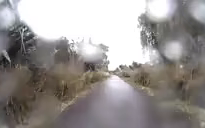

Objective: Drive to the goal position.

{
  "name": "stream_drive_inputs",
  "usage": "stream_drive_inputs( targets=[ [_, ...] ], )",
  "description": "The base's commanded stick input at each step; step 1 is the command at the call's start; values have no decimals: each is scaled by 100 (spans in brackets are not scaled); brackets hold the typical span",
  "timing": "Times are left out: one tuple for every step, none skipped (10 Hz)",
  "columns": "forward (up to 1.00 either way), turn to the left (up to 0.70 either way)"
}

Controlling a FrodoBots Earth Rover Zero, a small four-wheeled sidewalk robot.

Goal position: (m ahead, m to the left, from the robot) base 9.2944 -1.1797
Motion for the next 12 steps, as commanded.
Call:
stream_drive_inputs(
  targets=[
    [85, -22],
    [85, -33],
    [85, -34],
    [85, 0],
    [85, 0],
    [85, 0],
    [85, 0],
    [85, 0],
    [85, 0],
    [85, 0],
    [85, 0],
    [85, 0]
  ],
)
